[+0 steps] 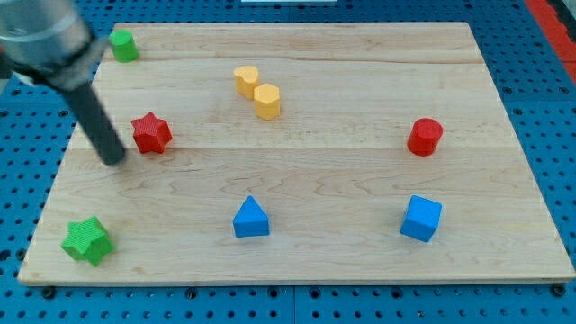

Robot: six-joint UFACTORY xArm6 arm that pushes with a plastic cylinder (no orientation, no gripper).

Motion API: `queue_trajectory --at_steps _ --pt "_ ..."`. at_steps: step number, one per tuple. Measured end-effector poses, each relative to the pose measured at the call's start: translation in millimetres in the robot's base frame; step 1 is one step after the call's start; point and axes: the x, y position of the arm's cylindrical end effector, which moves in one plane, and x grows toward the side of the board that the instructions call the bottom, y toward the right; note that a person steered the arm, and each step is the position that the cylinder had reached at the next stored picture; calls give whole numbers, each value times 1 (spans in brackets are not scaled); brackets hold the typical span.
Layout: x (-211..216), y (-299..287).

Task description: Nudge the red star slightly up

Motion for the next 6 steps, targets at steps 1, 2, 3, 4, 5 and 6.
queue_trajectory --at_steps 1,2,3,4,5,6 --pt "-17 48" --pt "1 7" --pt "15 -26" --pt "-32 -3" --pt "-43 33" --pt "-16 1"
